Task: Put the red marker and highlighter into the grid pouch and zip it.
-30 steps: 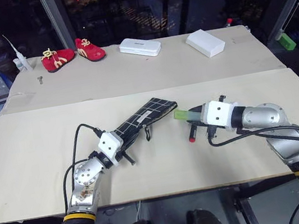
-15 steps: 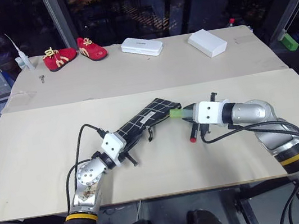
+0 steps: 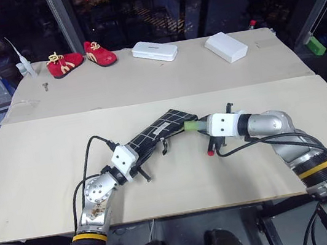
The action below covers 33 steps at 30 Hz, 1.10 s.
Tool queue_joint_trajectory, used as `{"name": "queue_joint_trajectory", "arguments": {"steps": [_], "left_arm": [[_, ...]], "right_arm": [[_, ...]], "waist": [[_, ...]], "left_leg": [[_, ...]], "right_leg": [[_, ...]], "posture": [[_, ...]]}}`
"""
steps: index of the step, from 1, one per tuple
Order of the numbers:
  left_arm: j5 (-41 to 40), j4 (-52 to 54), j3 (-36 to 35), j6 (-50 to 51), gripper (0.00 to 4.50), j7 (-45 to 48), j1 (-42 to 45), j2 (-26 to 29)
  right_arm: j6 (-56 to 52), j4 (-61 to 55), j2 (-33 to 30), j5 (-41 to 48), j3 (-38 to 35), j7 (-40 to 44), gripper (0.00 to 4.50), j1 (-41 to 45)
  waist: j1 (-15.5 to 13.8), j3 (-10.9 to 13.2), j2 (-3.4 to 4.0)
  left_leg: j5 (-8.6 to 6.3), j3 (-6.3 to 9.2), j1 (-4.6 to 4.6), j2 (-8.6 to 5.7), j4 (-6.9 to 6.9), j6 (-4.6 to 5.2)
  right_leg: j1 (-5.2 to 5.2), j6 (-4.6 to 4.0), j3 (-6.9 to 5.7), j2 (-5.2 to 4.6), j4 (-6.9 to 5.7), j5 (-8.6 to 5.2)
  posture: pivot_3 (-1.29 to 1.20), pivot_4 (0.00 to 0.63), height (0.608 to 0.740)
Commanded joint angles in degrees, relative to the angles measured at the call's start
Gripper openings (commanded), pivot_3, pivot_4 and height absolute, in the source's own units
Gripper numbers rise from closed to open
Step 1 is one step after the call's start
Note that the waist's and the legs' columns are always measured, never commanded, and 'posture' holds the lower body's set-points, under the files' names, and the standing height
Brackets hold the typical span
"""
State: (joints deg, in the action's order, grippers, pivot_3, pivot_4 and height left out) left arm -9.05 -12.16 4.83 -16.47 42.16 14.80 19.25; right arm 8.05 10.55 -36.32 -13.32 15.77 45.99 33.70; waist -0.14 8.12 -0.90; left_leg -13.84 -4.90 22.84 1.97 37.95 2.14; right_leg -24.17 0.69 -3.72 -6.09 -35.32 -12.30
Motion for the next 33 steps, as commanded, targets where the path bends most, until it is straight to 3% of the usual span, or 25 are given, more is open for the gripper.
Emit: {"name": "queue_joint_trajectory", "arguments": {"steps": [1, 19, 33], "left_arm": [[-0.05, 2.57, 0.20, -1.17, 0.00, -0.09, 0.00, -0.27], [-0.29, 2.55, 0.43, -1.13, 0.00, -0.40, 0.13, -0.56], [-1.12, 3.18, 0.25, -0.94, 0.00, 0.84, 0.16, -0.52]], "right_arm": [[1.68, 0.67, 0.69, -1.04, -0.04, -0.94, 1.06, 3.14], [4.37, 4.01, 5.08, -6.01, 4.58, -1.24, 1.06, 6.66], [17.25, 6.09, 11.38, -5.81, 9.47, -0.33, 1.06, 9.64]], "waist": [[0.16, 0.00, 0.00], [0.36, -0.01, 0.01], [0.77, -0.01, 0.01]], "left_leg": [[0.00, 0.00, 0.00, 0.00, 0.00, 0.00], [0.02, 0.00, -0.01, 0.01, 0.00, -0.03], [0.03, 0.01, -0.04, 0.00, 0.10, -0.05]], "right_leg": [[-0.02, 0.00, 0.01, 0.00, -0.01, 0.00], [-0.03, -0.01, 0.00, 0.01, -0.11, 0.00], [-0.03, -0.01, 0.00, -0.01, -0.32, 0.00]], "posture": [[0.00, 0.150, 0.740], [0.00, 0.150, 0.740], [0.00, 0.150, 0.740]]}}
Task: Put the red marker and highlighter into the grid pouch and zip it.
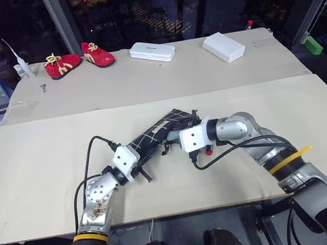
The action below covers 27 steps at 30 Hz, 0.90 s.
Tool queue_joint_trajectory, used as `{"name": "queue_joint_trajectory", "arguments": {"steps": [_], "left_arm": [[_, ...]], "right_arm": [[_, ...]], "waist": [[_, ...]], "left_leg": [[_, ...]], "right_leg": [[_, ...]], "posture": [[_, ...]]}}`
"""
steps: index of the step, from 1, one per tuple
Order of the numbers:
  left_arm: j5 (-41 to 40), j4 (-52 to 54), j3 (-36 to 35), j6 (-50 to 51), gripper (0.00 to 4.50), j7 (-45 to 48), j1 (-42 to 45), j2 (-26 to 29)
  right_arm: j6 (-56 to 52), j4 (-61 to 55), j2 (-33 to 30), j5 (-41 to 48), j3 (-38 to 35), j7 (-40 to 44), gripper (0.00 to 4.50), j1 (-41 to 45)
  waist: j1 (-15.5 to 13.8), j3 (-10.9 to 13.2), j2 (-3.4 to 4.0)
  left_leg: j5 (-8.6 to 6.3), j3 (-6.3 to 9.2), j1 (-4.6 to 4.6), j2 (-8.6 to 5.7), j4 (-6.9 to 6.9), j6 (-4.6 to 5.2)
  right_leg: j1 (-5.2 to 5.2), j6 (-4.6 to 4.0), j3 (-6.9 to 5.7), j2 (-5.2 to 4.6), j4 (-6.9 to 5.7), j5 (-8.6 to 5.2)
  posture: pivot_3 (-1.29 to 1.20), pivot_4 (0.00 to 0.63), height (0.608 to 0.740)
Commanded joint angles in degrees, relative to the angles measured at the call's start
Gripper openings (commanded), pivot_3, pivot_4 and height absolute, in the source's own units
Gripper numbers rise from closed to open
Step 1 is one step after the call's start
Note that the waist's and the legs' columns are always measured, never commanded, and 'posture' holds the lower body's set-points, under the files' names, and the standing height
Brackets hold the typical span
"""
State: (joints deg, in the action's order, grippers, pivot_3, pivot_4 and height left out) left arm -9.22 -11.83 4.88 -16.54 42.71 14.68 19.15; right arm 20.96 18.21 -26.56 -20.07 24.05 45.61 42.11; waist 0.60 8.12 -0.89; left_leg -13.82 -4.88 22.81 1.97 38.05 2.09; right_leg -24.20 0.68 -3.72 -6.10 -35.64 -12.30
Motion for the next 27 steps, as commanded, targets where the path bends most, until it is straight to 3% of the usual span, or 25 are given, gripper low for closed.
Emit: {"name": "queue_joint_trajectory", "arguments": {"steps": [1, 2, 4, 11, 17, 20, 23, 27], "left_arm": [[-0.99, 2.98, 0.13, -0.85, 0.00, 0.39, 0.19, -0.41], [-1.07, 3.12, 0.05, -0.79, 0.00, 0.51, 0.09, -0.39], [-1.17, 3.36, -0.04, -0.69, 0.00, 0.69, -0.04, -0.40], [-3.57, 4.68, -1.01, 1.78, 0.00, 0.61, -0.18, -1.49], [-6.98, 7.17, -1.59, 6.76, 0.00, 1.16, -0.82, -1.93], [-6.84, 7.67, -1.55, 7.29, 0.00, 1.24, -1.01, -1.56], [-6.06, 7.67, -1.60, 7.25, 0.00, 1.02, -1.26, -0.98], [-5.37, 7.40, -1.61, 7.19, 0.00, 0.73, -1.54, -0.72]], "right_arm": [[4.28, -1.25, 1.60, 1.00, 1.08, 0.15, 1.06, 1.09], [4.34, -1.00, 1.50, 1.22, 0.84, 0.21, 1.06, 0.95], [3.22, -0.86, 1.51, 2.30, -0.13, 0.47, 2.06, 0.56], [6.09, 2.11, 0.43, 1.41, -1.11, -1.58, 4.31, 1.31], [6.21, 1.92, -0.92, 3.77, -2.23, 0.12, 4.41, 1.06], [2.27, -0.57, -1.80, 10.28, -4.92, 4.19, 4.41, 0.53], [-17.09, -9.99, -5.25, 27.47, -11.46, 14.71, 4.41, -1.96], [-41.57, -20.26, -11.03, 46.74, -20.02, 20.34, 4.41, -4.46]], "waist": [[0.05, 0.00, 0.00], [0.08, 0.00, 0.00], [0.08, 0.00, 0.00], [0.17, 0.00, 0.00], [0.14, 0.00, 0.00], [0.14, 0.00, 0.00], [-0.05, 0.00, 0.00], [-0.63, 0.00, 0.00]], "left_leg": [[0.00, 0.00, 0.00, 0.00, 0.00, 0.00], [0.00, 0.01, 0.00, 0.01, 0.00, 0.00], [0.00, 0.00, 0.00, 0.01, 0.00, 0.00], [0.00, 0.01, -0.07, 0.02, 0.00, 0.00], [0.00, 0.03, -0.06, 0.03, 0.00, 0.00], [0.00, 0.03, -0.07, 0.02, 0.00, 0.00], [0.00, 0.07, -0.06, 0.05, 0.00, 0.00], [-0.02, 0.12, -0.03, 0.10, 0.00, 0.03]], "right_leg": [[-0.01, 0.00, 0.00, 0.00, -0.01, 0.00], [-0.03, 0.00, 0.01, 0.00, -0.04, 0.00], [-0.02, 0.00, 0.00, 0.00, -0.08, 0.00], [0.00, -0.01, 0.04, 0.00, -0.08, -0.01], [-0.01, -0.01, 0.04, 0.00, -0.09, -0.01], [-0.01, -0.01, 0.05, 0.00, -0.09, -0.01], [0.01, -0.01, 0.05, 0.00, -0.07, -0.01], [0.02, -0.03, 0.02, -0.07, -0.07, 0.00]], "posture": [[0.00, 0.150, 0.740], [0.00, 0.150, 0.740], [0.00, 0.150, 0.740], [0.00, 0.150, 0.740], [0.00, 0.150, 0.740], [0.00, 0.150, 0.740], [0.00, 0.150, 0.740], [0.00, 0.150, 0.740]]}}
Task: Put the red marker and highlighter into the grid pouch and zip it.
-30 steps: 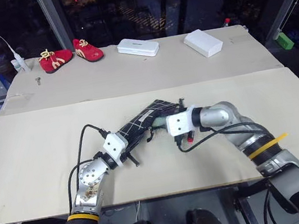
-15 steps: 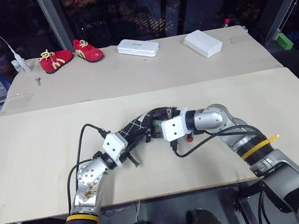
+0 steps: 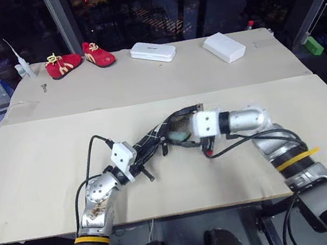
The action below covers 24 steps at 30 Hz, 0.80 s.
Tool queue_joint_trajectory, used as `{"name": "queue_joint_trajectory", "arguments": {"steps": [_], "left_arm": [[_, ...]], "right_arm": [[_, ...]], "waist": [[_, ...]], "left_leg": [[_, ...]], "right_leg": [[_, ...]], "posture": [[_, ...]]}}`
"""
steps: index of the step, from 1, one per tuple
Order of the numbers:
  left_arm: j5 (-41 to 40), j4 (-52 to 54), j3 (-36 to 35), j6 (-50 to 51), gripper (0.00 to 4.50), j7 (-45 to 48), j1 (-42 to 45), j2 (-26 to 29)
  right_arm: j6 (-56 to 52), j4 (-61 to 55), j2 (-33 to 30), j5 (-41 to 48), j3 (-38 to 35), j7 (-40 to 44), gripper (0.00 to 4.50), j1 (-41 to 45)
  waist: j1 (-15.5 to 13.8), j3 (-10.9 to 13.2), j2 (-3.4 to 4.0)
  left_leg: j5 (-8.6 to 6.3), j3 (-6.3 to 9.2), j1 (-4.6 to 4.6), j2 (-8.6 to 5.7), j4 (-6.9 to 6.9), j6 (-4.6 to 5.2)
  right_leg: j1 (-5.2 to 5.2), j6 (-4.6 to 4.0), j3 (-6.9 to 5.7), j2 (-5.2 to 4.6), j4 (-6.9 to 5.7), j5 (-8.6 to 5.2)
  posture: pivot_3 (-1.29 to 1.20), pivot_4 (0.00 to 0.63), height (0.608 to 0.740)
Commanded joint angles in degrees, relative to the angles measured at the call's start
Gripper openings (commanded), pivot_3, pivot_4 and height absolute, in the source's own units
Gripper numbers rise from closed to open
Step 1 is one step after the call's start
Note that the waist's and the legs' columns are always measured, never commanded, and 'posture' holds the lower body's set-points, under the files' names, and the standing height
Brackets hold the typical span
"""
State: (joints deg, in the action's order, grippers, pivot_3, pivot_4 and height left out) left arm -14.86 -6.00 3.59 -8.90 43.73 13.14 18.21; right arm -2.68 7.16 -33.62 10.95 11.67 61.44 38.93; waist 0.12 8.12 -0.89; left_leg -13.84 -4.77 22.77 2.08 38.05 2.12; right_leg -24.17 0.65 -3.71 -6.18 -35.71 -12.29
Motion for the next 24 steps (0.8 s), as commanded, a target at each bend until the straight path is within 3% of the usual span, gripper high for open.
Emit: {"name": "queue_joint_trajectory", "arguments": {"steps": [1, 5, 8, 10, 14, 24], "left_arm": [[0.38, 1.52, -0.32, -0.46, 0.00, -0.35, -0.03, 0.25], [1.01, 0.95, -0.27, -0.60, 0.00, -0.78, 0.23, 0.28], [1.45, 0.94, -0.41, -0.67, 0.00, -1.16, 0.32, 0.24], [1.54, 1.30, -0.48, -0.71, 0.00, -1.15, -0.04, 0.33], [1.74, 1.52, -0.45, -0.95, 0.00, -1.32, -0.55, 0.48], [2.14, 1.65, 0.20, -1.12, 0.00, -1.59, -0.89, 0.04]], "right_arm": [[-21.35, -10.79, -5.11, 18.35, -8.83, 5.19, 4.41, -1.95], [-28.99, -13.01, -7.09, 22.51, -13.91, 1.54, 4.41, -4.87], [-33.81, -15.02, -10.42, 14.20, -8.42, -4.43, 4.41, -10.06], [-42.90, -15.19, -7.45, 13.32, -8.36, -13.58, 4.41, -9.97], [-50.10, -16.28, -1.06, 10.40, -10.67, -26.57, 4.41, -11.60], [-54.49, -18.90, 4.15, 7.58, -10.93, -37.21, 4.41, -14.69]], "waist": [[-0.29, 0.00, 0.00], [-0.45, 0.00, 0.00], [-0.76, 0.00, 0.00], [-0.73, 0.00, 0.00], [-0.29, 0.00, 0.00], [-0.75, -0.01, 0.00]], "left_leg": [[0.00, 0.00, -0.01, 0.00, 0.00, 0.00], [-0.02, -0.01, -0.07, 0.02, 0.00, 0.02], [-0.02, -0.01, -0.09, -0.02, -0.01, 0.02], [-0.02, -0.03, -0.05, -0.02, 0.00, 0.02], [-0.01, -0.09, -0.04, -0.07, 0.00, 0.00], [-0.01, -0.05, 0.06, -0.14, 0.00, 0.02]], "right_leg": [[-0.01, 0.00, 0.00, -0.02, 0.03, 0.00], [0.01, -0.03, -0.01, -0.03, 0.05, -0.01], [0.04, -0.05, -0.01, -0.02, 0.03, -0.02], [0.01, -0.04, -0.02, -0.02, 0.05, -0.03], [-0.10, -0.06, 0.11, 0.01, -0.07, -0.02], [-0.08, -0.02, 0.03, -0.01, 0.05, -0.04]], "posture": [[0.00, 0.150, 0.740], [0.00, 0.150, 0.740], [0.00, 0.150, 0.740], [0.00, 0.150, 0.740], [0.00, 0.150, 0.740], [0.00, 0.150, 0.740]]}}
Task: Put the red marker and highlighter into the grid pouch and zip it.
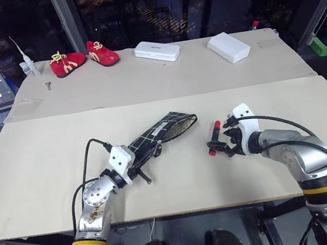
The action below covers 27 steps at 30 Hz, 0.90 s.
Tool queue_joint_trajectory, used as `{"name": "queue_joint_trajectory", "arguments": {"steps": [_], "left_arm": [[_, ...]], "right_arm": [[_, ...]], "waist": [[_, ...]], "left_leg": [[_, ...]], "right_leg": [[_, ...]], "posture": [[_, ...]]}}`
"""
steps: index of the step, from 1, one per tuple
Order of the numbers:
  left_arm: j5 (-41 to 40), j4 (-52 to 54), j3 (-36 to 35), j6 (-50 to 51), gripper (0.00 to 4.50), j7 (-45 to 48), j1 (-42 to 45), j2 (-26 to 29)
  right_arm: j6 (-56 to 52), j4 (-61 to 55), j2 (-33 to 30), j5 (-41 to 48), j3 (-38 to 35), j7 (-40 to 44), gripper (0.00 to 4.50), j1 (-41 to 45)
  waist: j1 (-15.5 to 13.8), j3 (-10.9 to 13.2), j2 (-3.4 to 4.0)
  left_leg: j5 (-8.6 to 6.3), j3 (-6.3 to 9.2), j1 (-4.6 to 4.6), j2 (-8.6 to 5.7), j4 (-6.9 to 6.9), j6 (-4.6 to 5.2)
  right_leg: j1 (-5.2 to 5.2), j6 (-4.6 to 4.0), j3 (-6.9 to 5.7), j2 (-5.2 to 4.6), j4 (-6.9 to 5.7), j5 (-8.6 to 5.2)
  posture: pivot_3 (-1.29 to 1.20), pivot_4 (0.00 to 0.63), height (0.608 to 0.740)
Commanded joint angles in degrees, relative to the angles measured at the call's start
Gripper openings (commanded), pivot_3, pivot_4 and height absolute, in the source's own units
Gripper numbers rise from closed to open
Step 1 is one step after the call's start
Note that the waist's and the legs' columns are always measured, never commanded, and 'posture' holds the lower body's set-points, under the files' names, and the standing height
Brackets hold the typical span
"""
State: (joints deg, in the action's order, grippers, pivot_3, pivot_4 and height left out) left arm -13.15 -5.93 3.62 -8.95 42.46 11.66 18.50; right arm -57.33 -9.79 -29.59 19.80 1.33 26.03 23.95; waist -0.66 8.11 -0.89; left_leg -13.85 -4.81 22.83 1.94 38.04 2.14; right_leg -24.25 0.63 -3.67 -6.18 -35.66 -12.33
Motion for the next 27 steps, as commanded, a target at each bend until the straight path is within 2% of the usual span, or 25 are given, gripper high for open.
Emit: {"name": "queue_joint_trajectory", "arguments": {"steps": [1, 12, 15, 21, 24, 27], "left_arm": [[0.47, 1.57, 0.19, -1.06, 0.00, -0.38, 0.62, -0.27], [0.85, 1.24, 0.01, -0.85, 0.00, -1.42, 0.66, -1.31], [0.98, 1.32, 0.02, -0.95, 0.00, -1.68, 0.46, -1.56], [1.06, 1.31, -0.20, -1.12, 0.00, -1.80, 0.33, -1.79], [1.08, 1.03, -0.33, -1.15, 0.00, -1.72, 0.60, -1.87], [1.03, 0.72, -0.40, -1.19, 0.00, -1.58, 0.85, -1.89]], "right_arm": [[0.26, -1.85, 0.16, -1.70, -0.29, -2.15, 4.41, 0.30], [-1.53, 3.24, 8.16, -2.96, -2.85, -9.53, 4.41, 0.19], [-0.78, 4.72, 9.34, -3.81, -4.24, -11.09, 3.63, -1.38], [0.71, 3.46, 8.63, -4.64, -4.26, -10.84, 1.68, -3.34], [1.22, 3.19, 8.02, -4.91, -4.20, -10.34, 0.56, -2.80], [4.65, 2.38, 7.14, -5.53, -3.68, -9.03, 0.48, -1.51]], "waist": [[0.05, 0.00, 0.00], [0.15, -0.04, -0.05], [0.21, -0.16, -0.15], [0.05, -0.26, -0.23], [0.09, -0.26, -0.23], [0.05, -0.26, -0.23]], "left_leg": [[0.00, 0.00, -0.01, 0.01, 0.00, 0.00], [0.00, 0.03, -0.05, 0.03, 0.00, 0.00], [0.00, 0.02, -0.17, 0.03, 0.00, 0.00], [-0.01, 0.05, -0.19, 0.03, 0.00, 0.00], [-0.01, 0.05, -0.18, 0.04, -0.01, 0.00], [-0.01, 0.06, -0.18, 0.03, -0.01, 0.00]], "right_leg": [[0.00, 0.00, 0.00, 0.01, -0.01, 0.00], [0.06, 0.01, -0.01, 0.06, -0.01, -0.01], [0.17, 0.01, 0.02, 0.06, -0.03, -0.01], [0.20, 0.03, 0.01, 0.06, 0.00, -0.03], [0.18, 0.03, 0.01, 0.06, -0.01, -0.03], [0.18, 0.03, 0.01, 0.06, -0.01, -0.03]], "posture": [[0.00, 0.150, 0.740], [0.00, 0.150, 0.740], [0.00, 0.150, 0.740], [0.00, 0.150, 0.740], [0.00, 0.150, 0.740], [0.00, 0.150, 0.740]]}}
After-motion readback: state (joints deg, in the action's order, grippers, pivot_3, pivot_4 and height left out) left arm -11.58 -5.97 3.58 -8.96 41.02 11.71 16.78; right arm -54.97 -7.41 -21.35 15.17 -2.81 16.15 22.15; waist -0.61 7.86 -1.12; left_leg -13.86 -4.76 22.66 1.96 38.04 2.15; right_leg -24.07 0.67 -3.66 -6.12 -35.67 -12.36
